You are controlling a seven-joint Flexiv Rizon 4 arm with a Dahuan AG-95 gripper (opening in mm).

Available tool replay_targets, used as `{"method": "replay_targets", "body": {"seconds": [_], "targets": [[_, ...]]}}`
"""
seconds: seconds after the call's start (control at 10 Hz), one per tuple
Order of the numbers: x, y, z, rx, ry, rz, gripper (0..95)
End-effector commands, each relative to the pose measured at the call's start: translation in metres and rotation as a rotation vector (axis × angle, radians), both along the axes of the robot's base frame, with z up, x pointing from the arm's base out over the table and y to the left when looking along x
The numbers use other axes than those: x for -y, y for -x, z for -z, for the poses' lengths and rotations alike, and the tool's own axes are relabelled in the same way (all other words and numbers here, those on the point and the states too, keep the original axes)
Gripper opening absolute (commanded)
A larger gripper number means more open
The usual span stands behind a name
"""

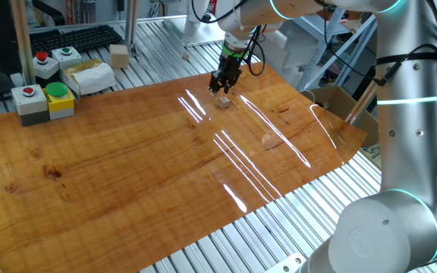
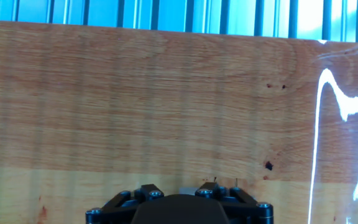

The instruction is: Hold a small block with the gripper and sweep it from left to right on the table

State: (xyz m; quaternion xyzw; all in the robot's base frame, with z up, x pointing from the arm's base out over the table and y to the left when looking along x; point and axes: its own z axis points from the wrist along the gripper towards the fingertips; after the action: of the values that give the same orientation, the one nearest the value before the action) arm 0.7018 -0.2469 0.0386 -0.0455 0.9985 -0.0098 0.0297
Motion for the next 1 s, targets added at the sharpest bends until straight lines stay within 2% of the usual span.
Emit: {"method": "replay_targets", "body": {"seconds": [0.1, 0.7, 1.0], "targets": [[0.0007, 0.0, 0.0012, -0.001, -0.002, -0.004, 57.0], [0.0074, 0.0005, 0.0078, -0.004, -0.008, -0.012, 57.0], [0.0059, 0.0052, 0.0105, -0.003, -0.012, -0.011, 57.0]]}}
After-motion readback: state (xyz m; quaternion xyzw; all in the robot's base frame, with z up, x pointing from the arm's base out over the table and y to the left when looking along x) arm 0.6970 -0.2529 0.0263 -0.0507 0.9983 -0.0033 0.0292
